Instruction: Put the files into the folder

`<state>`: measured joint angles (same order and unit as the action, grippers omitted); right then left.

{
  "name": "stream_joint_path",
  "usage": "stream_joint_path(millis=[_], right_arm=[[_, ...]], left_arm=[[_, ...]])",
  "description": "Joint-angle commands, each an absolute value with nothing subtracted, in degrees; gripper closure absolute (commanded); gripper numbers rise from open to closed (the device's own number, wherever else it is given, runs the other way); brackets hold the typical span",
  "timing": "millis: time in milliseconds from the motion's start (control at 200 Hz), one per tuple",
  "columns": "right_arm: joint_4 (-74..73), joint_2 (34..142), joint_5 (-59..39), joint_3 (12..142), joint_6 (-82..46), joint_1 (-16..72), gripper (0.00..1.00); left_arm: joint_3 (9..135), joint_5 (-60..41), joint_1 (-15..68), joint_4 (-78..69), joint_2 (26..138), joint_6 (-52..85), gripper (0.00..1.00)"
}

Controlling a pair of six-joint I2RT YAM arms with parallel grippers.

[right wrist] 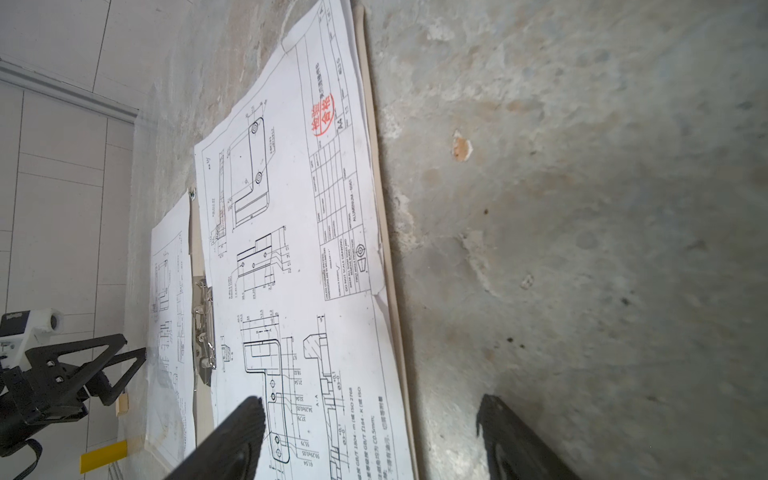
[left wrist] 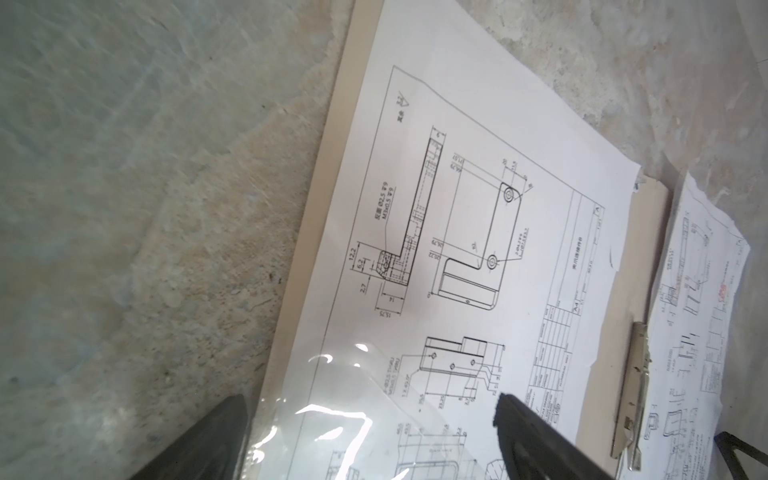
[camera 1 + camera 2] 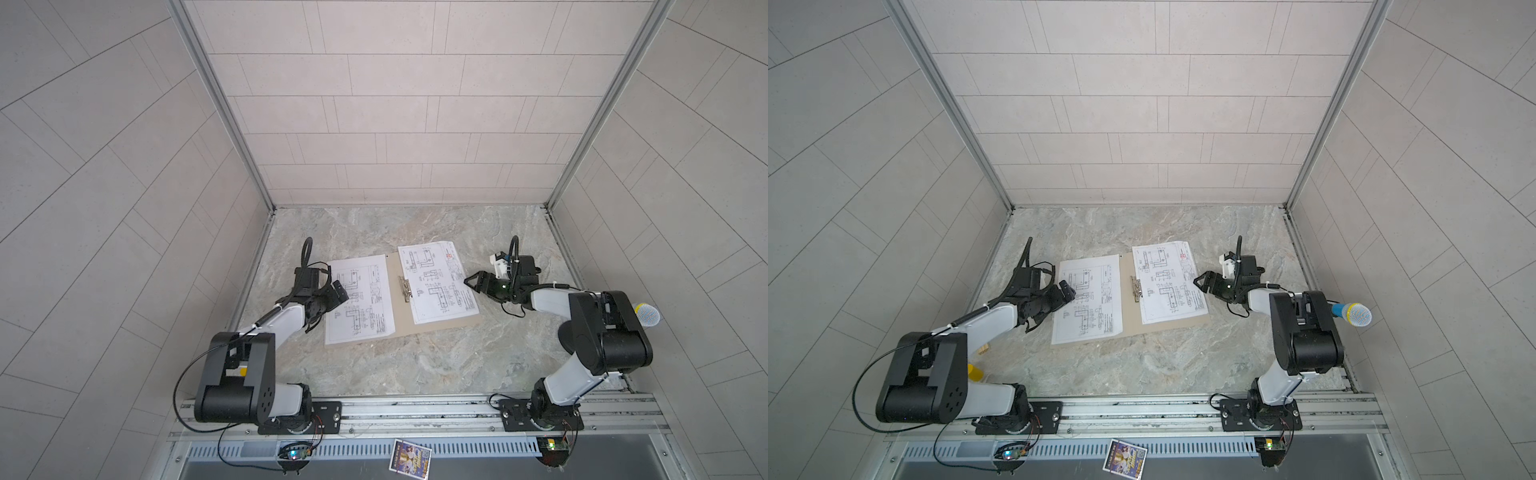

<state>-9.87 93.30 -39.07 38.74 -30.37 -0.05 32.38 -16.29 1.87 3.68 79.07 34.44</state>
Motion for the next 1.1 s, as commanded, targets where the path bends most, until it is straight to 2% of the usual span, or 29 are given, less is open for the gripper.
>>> stream_joint_path(millis=[0,705,1096], right_arm=[[-3.3,96.2,-38.8,37.7,-30.2,0.1,0.19],[-1.2,96.0,-40.5,38.2,-29.6,0.1,0.25],[-0.4,95.7,-39.8,38.2,-29.3,0.2,0.25]], left_arm=[[29.8,-19.7,1.6,5.7,79.7,34.6,0.01],[30.9,-29.1,1.7,4.4,68.1,40.0,0.01],[32.5,-29.4,1.6,8.2,62.4,40.5,0.01]])
